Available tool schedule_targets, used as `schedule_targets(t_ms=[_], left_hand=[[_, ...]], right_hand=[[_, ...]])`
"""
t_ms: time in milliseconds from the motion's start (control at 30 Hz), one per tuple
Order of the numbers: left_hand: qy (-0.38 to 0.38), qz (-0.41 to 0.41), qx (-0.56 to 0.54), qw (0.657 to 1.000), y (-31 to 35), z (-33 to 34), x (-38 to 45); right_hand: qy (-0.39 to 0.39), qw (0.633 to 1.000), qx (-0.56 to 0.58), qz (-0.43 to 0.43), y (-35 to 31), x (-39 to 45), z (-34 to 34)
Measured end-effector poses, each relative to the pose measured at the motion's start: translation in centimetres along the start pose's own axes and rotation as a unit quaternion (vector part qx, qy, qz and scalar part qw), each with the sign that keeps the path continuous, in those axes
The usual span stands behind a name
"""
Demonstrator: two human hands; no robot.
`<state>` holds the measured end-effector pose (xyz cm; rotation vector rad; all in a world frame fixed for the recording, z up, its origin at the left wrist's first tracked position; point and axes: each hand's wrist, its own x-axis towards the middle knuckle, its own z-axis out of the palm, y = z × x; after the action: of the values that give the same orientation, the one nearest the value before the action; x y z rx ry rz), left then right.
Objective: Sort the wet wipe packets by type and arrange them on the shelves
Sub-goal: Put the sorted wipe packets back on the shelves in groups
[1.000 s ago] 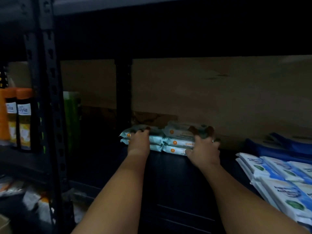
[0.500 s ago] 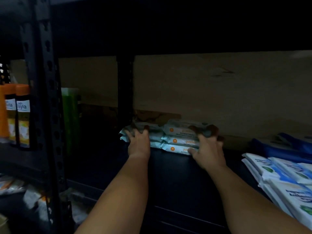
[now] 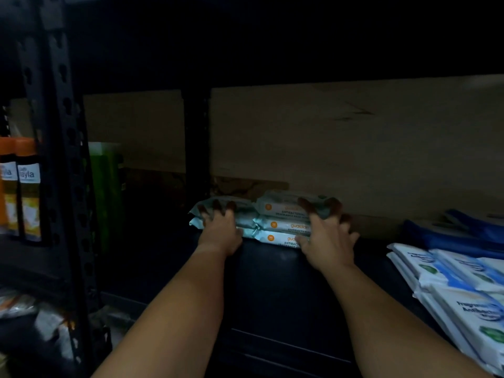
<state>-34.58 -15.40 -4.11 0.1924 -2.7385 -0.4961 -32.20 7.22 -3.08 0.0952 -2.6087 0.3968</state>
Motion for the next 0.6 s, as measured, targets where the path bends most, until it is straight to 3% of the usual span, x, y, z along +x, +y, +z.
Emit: schedule_targets(t_ms=[200, 400, 600], left_hand=[[-0.018, -0.014, 0.055, 0.998, 1.4, 0.0, -0.7], [-0.006, 0.050, 0.093, 0.994, 2.8, -0.3, -1.9], [0.011, 0.022, 0.122, 0.992, 4.0, 0.2, -1.5]], right_hand=[[-0.012, 1.000, 0.007, 0.005, -0.2, -0.1, 0.2], [0.004, 0.999, 0.047, -0.001, 0.6, 0.4, 0.3], [0.015, 0.999, 0.046, 0.015, 0.3, 0.7, 0.3]])
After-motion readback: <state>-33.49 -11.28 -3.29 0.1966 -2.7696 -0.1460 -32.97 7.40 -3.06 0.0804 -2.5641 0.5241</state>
